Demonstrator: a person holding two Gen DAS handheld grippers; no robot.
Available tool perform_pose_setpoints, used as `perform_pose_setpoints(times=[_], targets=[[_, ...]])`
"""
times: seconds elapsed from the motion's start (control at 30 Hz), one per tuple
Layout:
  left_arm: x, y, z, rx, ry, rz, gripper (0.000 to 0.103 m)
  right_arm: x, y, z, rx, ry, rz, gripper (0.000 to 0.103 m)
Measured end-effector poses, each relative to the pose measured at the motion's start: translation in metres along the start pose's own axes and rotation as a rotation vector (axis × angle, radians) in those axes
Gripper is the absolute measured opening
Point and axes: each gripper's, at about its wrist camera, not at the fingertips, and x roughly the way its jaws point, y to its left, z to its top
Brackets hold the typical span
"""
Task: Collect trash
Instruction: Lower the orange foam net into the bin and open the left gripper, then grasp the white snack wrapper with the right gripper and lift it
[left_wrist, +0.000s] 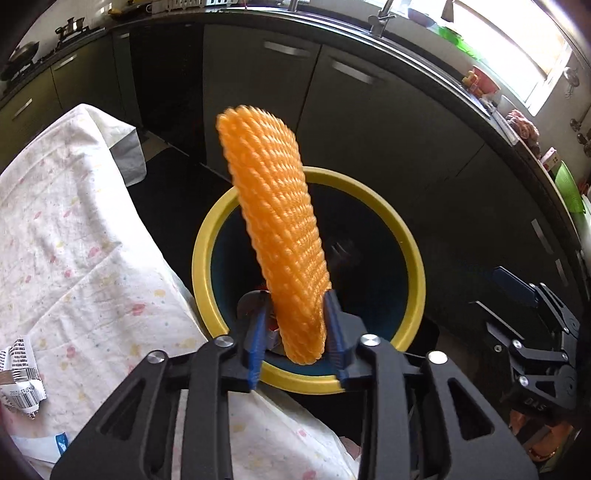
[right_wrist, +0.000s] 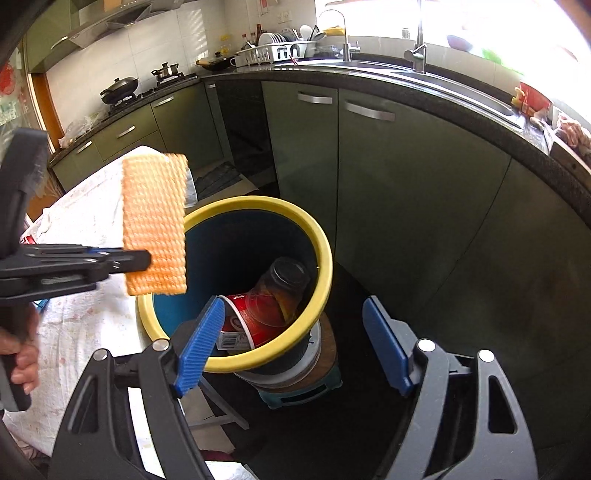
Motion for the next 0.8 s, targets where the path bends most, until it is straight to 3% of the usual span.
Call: perform_pose_setpoints(times=[0.1,0.2,0.3,0.43,0.53,0.8], targets=[[0.003,0.004,-0.003,-0.009,-0.002,0.011,0.060,0.002,0.002,-0.001,-0.003,0.006,0.007,0.074],[-0.011,0.006,-0.008,-0.008,-0.021,-0.020,0.061,0.004,0.005,0.000,-0.009,0.009,0.014,0.074],[-0.052,0.010,-0.020,0.005,-0.104,-0.041,0.063,0.004,0.010,0.001,-0.012,0.006,0.019,0.074],[-0.114,0.026,-0.046,-0.006,-0.241,-0.035,0.080,0.006,0.023,0.004,-0.038,0.015,0.024,0.075],[-0.158,0.042,-0.076,-0.010,-0.321,0.012,0.089,0.006,0.036,0.005,-0.065,0.020,0.036,0.075],[-0.242,0.108,-0.160,-0.101,-0.418,0.168,0.093,0.008,0.103,0.010,-0.223,0.053,0.152,0.075]])
